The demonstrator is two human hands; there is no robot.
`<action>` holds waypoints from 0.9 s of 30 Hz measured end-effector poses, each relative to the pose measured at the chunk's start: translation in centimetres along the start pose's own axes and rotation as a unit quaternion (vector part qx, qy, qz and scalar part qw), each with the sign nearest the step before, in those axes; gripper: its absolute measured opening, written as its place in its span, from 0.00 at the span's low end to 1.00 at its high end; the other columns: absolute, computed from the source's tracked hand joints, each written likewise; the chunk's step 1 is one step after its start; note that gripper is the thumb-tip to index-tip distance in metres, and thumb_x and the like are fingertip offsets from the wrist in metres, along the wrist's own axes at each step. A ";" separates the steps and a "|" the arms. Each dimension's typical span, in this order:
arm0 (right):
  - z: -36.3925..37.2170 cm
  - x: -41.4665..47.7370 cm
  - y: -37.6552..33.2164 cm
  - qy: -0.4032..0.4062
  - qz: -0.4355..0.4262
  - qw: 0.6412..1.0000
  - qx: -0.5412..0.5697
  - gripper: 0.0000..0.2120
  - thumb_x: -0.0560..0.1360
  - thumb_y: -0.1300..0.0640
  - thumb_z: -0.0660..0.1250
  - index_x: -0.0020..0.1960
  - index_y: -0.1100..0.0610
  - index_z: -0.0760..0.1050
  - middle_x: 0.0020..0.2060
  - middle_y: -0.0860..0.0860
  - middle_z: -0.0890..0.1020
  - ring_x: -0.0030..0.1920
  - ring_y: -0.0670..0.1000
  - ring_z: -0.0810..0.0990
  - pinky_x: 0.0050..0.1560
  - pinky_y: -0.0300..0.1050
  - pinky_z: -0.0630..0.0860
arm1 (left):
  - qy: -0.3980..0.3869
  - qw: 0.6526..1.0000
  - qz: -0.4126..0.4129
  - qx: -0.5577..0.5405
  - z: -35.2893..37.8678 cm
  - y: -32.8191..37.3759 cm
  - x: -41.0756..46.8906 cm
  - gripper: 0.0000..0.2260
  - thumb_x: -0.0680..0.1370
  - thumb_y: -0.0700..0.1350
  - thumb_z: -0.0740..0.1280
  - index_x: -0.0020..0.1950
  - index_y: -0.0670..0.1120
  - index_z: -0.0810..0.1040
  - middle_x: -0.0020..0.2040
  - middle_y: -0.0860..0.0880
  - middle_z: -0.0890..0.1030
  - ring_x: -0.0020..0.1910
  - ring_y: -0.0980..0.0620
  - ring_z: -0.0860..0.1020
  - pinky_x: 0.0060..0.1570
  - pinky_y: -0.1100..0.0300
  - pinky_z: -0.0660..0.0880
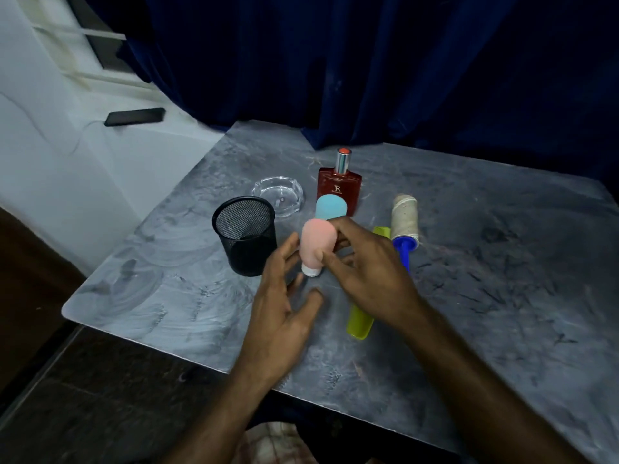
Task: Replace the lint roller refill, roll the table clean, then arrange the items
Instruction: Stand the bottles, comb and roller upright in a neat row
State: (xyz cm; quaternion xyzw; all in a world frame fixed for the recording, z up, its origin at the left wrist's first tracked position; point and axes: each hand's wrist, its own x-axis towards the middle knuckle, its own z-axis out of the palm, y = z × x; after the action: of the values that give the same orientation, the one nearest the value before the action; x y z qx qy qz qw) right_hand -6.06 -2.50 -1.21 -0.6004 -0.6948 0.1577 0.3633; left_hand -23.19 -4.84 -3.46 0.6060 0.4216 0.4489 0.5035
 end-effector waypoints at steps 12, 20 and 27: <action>-0.1 -1.0 0.0 -0.041 -0.004 0.998 -0.041 0.15 0.82 0.52 0.64 0.68 0.50 0.72 0.56 0.49 0.81 0.53 0.50 0.81 0.53 0.54 0.80 | -0.032 0.999 -0.015 0.037 -0.4 -0.5 -0.4 0.32 0.78 0.41 0.68 0.82 0.54 0.65 0.79 0.57 0.72 0.77 0.62 0.71 0.79 0.53 0.70; 0.1 -1.4 0.2 -0.035 0.006 0.999 -0.014 0.15 0.82 0.52 0.65 0.69 0.50 0.72 0.57 0.48 0.81 0.53 0.47 0.82 0.53 0.52 0.82 | -0.027 0.998 -0.019 0.045 -0.3 -0.5 -0.4 0.32 0.77 0.41 0.68 0.80 0.57 0.66 0.78 0.59 0.73 0.77 0.61 0.72 0.79 0.52 0.70; 0.3 -1.5 0.5 -0.034 0.001 0.999 -0.002 0.17 0.81 0.51 0.65 0.69 0.49 0.71 0.58 0.48 0.81 0.54 0.47 0.83 0.53 0.52 0.83 | -0.028 0.999 -0.027 0.033 -0.5 -0.8 -0.7 0.32 0.77 0.42 0.69 0.80 0.57 0.67 0.77 0.61 0.75 0.76 0.62 0.72 0.79 0.51 0.70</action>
State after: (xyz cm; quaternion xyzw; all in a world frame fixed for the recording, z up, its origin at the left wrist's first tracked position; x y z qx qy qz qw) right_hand -5.93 -3.72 -2.22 -0.5964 -0.7064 0.1769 0.3377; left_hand -23.89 -5.26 -4.27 0.6230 0.4386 0.4035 0.5066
